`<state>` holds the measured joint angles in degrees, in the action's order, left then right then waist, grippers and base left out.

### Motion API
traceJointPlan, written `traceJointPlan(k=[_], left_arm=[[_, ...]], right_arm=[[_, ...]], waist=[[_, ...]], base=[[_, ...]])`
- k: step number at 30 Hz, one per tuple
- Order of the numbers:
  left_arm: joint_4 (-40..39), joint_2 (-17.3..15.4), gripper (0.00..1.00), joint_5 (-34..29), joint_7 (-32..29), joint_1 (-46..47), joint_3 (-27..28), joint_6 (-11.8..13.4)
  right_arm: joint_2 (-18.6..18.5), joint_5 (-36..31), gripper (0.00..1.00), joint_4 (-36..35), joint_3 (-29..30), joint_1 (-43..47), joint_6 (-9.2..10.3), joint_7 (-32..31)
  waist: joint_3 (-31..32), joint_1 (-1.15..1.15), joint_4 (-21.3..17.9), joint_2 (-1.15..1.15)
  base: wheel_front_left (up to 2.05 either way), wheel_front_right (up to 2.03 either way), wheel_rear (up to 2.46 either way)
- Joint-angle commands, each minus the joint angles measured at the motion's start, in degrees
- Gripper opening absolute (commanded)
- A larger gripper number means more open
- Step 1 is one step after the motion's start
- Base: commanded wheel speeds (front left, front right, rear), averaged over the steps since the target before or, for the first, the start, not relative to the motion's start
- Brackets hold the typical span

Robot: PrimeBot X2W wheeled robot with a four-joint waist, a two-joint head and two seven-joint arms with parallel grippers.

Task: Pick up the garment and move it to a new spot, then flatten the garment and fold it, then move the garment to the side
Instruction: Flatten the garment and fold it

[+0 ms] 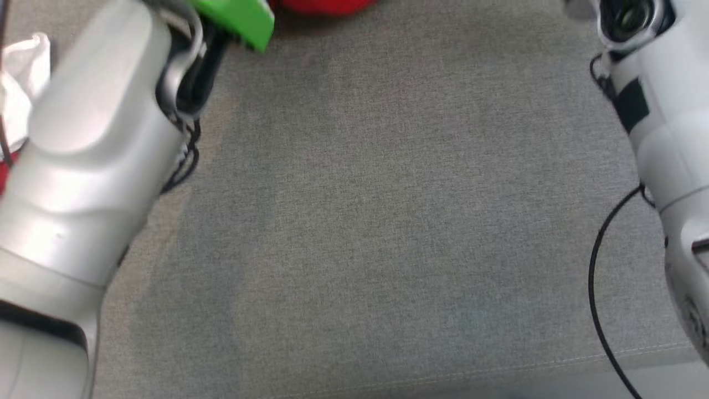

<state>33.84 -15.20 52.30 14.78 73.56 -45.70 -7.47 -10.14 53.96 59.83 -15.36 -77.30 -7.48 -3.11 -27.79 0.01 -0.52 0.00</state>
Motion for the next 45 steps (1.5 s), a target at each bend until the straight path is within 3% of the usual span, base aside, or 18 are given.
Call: traceJointPlan(k=[1, 8, 16, 29, 36, 45], left_arm=[[-2.01, -0.04, 0.0, -1.53, 0.48, -3.51, 0.95, 0.4], [-14.09, 2.55, 0.0, -8.13, 0.35, -27.79, 7.37, 3.65], [-19.51, 2.73, 0.0, -12.96, 0.36, -49.32, 6.73, 3.02], [-23.07, 0.7, 0.0, -12.84, 0.37, -65.41, 6.88, 3.45], [-24.66, 0.82, 0.0, -12.24, 0.29, -66.46, 7.37, 3.34], [-23.54, 4.11, 0.0, -10.69, 0.26, -60.99, 8.07, 2.07]], right_arm=[[-0.55, 1.43, 0.0, -1.95, -0.34, 3.3, -0.02, -0.34], [-3.85, 6.79, 0.0, -13.57, -2.86, 22.94, -0.01, -2.13], [-7.79, 10.91, 0.0, -24.58, -2.93, 43.69, -0.01, -2.41], [-4.93, 14.87, 0.0, -43.11, 6.16, 71.55, -0.02, -3.79], [-1.27, 11.47, 0.0, -50.15, 14.05, 76.79, -0.02, -6.08], [3.19, 2.43, 0.0, -50.68, 21.53, 66.77, -0.02, -11.63]], waist=[[1.66, -0.01, 0.48, 0.0], [6.65, -0.01, 1.57, 0.0], [13.76, -0.01, 1.9, 0.0], [20.49, -0.01, 3.4, 0.0], [20.35, -0.01, 5.01, 0.0], [18.51, -0.01, 8.92, 0.0]], base=[[0.0, 0.0, 0.0], [0.0, 0.0, 0.0], [0.0, 0.0, 0.0], [0.0, 0.0, 0.0], [0.0, 0.0, 0.0], [0.0, 0.0, 0.0]])
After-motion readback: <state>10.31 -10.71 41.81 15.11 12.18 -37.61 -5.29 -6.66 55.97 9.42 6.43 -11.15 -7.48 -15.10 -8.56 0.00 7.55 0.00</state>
